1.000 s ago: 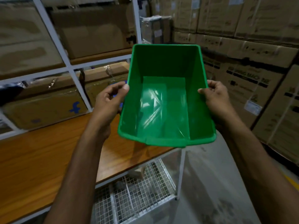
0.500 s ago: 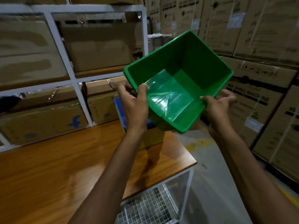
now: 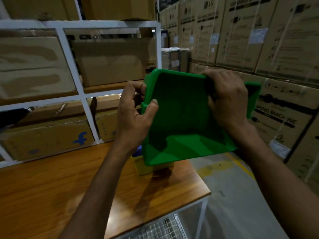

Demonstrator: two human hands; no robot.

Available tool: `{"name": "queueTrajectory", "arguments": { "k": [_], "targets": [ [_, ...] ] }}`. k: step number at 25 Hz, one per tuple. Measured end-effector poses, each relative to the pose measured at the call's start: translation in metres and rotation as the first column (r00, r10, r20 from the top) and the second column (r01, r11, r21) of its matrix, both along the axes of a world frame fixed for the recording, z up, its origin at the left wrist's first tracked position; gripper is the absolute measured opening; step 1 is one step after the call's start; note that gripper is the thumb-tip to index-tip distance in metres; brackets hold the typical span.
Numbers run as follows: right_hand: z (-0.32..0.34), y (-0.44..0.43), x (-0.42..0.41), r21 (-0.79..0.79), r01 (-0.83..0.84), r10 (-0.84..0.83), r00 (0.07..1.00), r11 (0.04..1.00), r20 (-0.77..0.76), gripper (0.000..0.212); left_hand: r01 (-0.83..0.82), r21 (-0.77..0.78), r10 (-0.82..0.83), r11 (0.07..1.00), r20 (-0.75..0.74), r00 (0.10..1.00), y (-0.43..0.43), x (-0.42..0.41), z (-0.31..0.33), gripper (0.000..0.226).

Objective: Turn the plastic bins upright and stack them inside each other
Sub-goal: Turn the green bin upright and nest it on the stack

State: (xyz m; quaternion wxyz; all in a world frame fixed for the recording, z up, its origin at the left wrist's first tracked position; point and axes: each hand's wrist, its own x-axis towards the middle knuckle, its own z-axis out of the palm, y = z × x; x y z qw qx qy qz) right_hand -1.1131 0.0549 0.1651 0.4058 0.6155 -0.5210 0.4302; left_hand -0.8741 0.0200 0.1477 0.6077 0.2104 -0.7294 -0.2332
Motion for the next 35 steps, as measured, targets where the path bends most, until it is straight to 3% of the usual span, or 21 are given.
{"name": "queueTrajectory", "arguments": {
  "k": [2,4,6,8,10,13,18,21,24,26,28,32,35],
  "targets": [
    [0.0,-0.006,-0.003,-0.033,0.025,-0.026,0.999,0.999,-0.027,0.025,-0.103,0.003,0.103,0.995,0.046,0.994,-0.004,0.004,0.005,0.021],
    [0.003,-0.014,-0.006,-0.061,0.063,-0.061,0.997,0.996,0.039,0.023,-0.281,-0.071,0.284,0.957,0.043,0.958,-0.008,0.004,0.008,0.031],
    [0.009,-0.021,-0.007,-0.087,0.087,-0.068,0.976,0.992,0.208,0.024,-0.433,-0.111,0.425,0.895,-0.089,0.901,-0.01,0.001,0.007,0.042],
    [0.014,-0.028,-0.007,-0.077,0.115,-0.078,0.921,0.99,0.383,0.025,-0.5,-0.022,0.48,0.866,-0.249,0.841,-0.011,-0.002,0.0,0.048],
    [0.016,-0.033,-0.006,-0.059,0.077,-0.033,0.836,0.995,0.548,0.024,-0.448,0.136,0.468,0.884,-0.284,0.837,-0.015,-0.005,-0.008,0.053],
    [0.011,-0.042,-0.001,-0.077,-0.086,0.115,0.675,0.993,0.728,0.02,-0.311,0.299,0.371,0.902,-0.172,0.912,-0.024,-0.008,-0.019,0.045],
    [-0.002,-0.065,0.005,-0.13,-0.399,0.311,0.434,0.908,0.846,0.021,-0.238,0.246,0.267,0.94,-0.093,0.959,-0.036,0.008,-0.018,0.04],
    [-0.006,-0.077,0.001,-0.05,-0.625,0.336,0.349,0.779,0.875,0.026,-0.223,0.269,0.25,0.937,-0.074,0.965,-0.049,0.026,-0.013,0.045],
    [-0.008,-0.09,-0.003,0.104,-0.798,0.305,0.343,0.594,0.888,0.041,-0.198,0.302,0.24,0.933,-0.108,0.965,-0.064,0.046,0.003,0.044],
    [-0.008,-0.101,-0.003,0.163,-0.837,0.285,0.351,0.522,0.892,0.043,-0.259,0.345,0.305,0.902,-0.085,0.949,-0.086,0.053,0.014,0.04],
    [-0.006,-0.119,-0.003,0.159,-0.863,0.254,0.31,0.479,0.916,0.039,-0.304,0.433,0.358,0.849,-0.045,0.933,-0.11,0.054,0.023,0.032],
    [-0.009,-0.172,-0.005,0.119,-0.89,0.033,0.148,0.44,0.988,0.031,-0.177,0.688,0.281,0.704,-0.04,0.959,-0.149,0.048,0.031,0.009],
    [-0.017,-0.203,-0.011,0.169,-0.891,-0.139,0.121,0.422,0.983,0.033,-0.167,0.774,0.176,0.611,0.074,0.982,-0.171,0.045,0.031,0.014]
  ]
}}
